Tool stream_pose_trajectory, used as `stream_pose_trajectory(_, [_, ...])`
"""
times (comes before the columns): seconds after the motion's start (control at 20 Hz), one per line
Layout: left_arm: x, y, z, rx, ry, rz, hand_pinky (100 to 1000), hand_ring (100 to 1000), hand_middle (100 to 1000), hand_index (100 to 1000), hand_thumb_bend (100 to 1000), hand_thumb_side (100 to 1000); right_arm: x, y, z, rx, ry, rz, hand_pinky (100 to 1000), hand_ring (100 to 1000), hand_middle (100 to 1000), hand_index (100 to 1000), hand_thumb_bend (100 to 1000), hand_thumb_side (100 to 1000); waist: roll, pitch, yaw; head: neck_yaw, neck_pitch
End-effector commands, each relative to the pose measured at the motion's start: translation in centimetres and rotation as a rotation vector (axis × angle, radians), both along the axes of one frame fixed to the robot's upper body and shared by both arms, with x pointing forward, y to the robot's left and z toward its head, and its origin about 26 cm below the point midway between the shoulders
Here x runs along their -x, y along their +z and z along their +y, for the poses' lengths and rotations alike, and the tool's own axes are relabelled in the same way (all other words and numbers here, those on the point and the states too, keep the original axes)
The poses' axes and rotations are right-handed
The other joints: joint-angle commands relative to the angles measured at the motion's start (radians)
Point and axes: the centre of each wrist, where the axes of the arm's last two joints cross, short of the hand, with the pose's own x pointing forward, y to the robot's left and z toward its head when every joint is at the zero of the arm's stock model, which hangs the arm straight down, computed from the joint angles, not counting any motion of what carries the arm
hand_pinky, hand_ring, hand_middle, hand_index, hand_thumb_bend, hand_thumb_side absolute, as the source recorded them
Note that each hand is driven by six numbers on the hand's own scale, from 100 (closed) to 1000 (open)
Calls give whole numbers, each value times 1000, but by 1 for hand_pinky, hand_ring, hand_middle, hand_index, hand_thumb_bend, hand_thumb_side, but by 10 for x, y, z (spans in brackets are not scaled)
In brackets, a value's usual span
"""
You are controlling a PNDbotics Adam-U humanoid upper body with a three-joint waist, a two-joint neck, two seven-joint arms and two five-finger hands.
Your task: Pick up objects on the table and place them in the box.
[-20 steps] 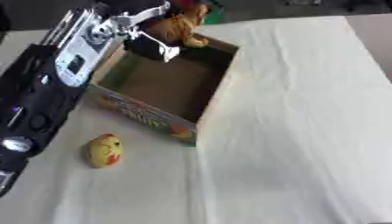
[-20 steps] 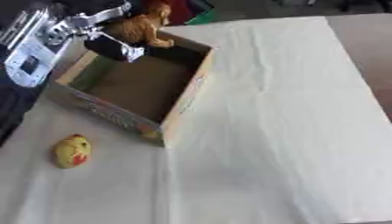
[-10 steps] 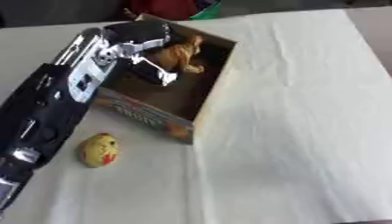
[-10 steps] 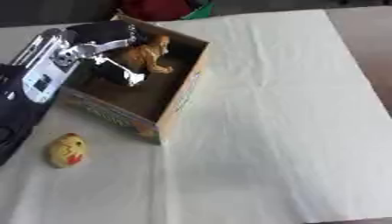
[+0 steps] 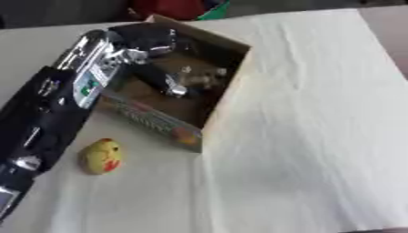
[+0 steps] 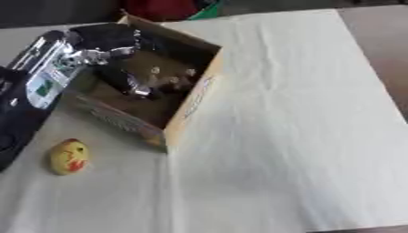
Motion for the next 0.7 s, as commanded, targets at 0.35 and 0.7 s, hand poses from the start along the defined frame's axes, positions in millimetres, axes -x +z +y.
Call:
stream_pose_trajectory(0.35, [16, 41, 10, 105, -15, -139, 680, 900, 822, 896, 572, 909, 4, 5, -4, 20, -11, -15, 700, 1000, 747, 875, 100, 1000, -8, -31, 9, -6, 10])
stream_pose_trajectory(0.7, [37, 68, 23, 232, -55, -250, 635, 824, 770, 838, 356, 815, 5, 2, -7, 15, -24, -4, 702, 1000, 748, 875, 100, 1000, -16, -52, 31, -14, 28])
